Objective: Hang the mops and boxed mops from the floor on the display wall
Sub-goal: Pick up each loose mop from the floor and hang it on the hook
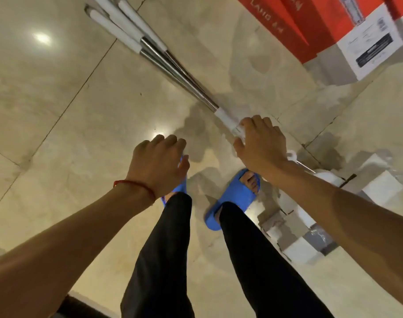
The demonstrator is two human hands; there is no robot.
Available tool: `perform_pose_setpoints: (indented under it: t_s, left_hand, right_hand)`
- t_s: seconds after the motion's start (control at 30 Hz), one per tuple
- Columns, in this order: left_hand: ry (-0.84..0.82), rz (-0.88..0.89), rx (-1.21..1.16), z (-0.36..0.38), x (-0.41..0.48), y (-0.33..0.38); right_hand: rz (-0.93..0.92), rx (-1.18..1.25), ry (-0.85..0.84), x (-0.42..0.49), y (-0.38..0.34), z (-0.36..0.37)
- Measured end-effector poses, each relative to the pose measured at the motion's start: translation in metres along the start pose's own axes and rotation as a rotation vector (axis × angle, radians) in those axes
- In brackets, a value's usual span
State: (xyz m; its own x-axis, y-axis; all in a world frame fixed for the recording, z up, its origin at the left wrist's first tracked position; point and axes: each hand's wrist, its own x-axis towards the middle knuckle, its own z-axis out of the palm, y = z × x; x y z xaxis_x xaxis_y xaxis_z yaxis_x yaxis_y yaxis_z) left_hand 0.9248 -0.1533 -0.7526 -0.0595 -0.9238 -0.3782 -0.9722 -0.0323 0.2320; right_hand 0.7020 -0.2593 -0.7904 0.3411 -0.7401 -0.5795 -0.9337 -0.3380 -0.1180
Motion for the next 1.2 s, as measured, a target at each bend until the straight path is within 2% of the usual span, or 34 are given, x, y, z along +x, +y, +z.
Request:
perform_pose_setpoints:
  t_s: [0.13,0.23,0.33,0.47,0.57,0.63,0.73,0.87,1.0,1.2]
  left_hand:
    - [-0.024,-0.043,0.004,0.054,0.036,-0.012]
    - [-0.075,-0.026,0.043,0.077,0.058,-0.016]
    - [-0.136,-0.03,0.061,0.083,0.072,-0.015]
    - [-0.175,-0.095,0.034,0.057,0.07,-0.009]
    - [-0.239,-0.221,-0.171,0.022,0.058,-0.002]
    - [-0.307,-0.41,-0.464,-0.005,0.052,0.002]
    - [-0.251,-0.616,-0.887,-0.045,0.045,0.011]
    - [-0.185,-0.705,-1.279,-0.114,0.041,0.033]
    - [-0.164,-0.676,-1.371,-0.167,0.041,0.066]
    - [-0.154,-0.625,-1.442,-0.206,0.028,0.12]
  right_hand:
    - [0.034,0.163,-0.032,0.056,0.007,0.046]
    - [0.014,0.181,-0.096,0.086,0.007,0.069]
    - [-0.012,0.157,-0.116,0.101,0.008,0.079]
    - [-0.013,0.249,-0.258,0.1,0.011,0.064]
    - [-0.012,0.326,-0.288,0.08,0.009,0.031]
    - [-0.025,0.376,-0.313,0.059,0.011,0.003]
    - [-0.054,0.439,-0.355,0.025,0.02,-0.037]
    - [-0.069,0.56,-0.341,-0.024,0.026,-0.084]
    - [-0.09,0.556,-0.387,-0.06,0.035,-0.118]
    - [-0.06,0.626,-0.372,-0.102,0.055,-0.146]
